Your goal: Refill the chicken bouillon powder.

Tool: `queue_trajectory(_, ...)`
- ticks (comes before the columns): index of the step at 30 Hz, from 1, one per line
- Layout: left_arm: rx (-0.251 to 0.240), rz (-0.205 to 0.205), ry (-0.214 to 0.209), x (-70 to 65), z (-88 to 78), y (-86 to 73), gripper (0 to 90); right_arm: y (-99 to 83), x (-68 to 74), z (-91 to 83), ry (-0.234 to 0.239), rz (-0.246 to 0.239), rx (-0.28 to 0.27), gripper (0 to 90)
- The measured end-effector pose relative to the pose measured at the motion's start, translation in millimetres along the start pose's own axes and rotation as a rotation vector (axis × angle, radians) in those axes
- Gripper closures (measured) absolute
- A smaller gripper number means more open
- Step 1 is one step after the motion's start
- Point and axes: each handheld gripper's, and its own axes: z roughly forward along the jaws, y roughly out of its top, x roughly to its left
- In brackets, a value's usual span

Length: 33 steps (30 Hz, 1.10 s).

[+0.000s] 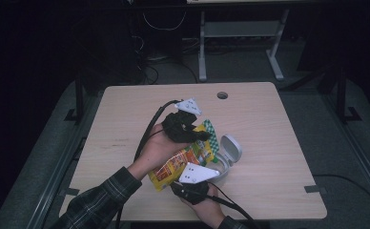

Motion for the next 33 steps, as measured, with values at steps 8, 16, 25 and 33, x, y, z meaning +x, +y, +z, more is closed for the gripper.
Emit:
queue_trajectory(8, 0.021, -0.012, 0.006, -2.2, 1.1, 1.3, 89.8, -0.1, 1.6, -1.1, 0.024, 0.004, -0.02, 89.9)
queue_trajectory(16, 0.031, -0.009, 0.002, -7.3, 4.7, 4.2, 89.9, -2.1, -0.1, -0.5, 0.044, 0.027, -0.027, 89.9)
queue_trajectory(25, 0.061, -0.015, 0.014, -8.2, 6.6, 8.7, 89.8, -1.6, 4.5, -1.4, 0.068, 0.017, -0.045, 89.9)
queue_trajectory(33, 0.078, -0.014, 0.024, -9.5, 9.4, 13.2, 89.7, 0.4, 4.5, -4.0, 0.069, 0.024, -0.066, 90.0)
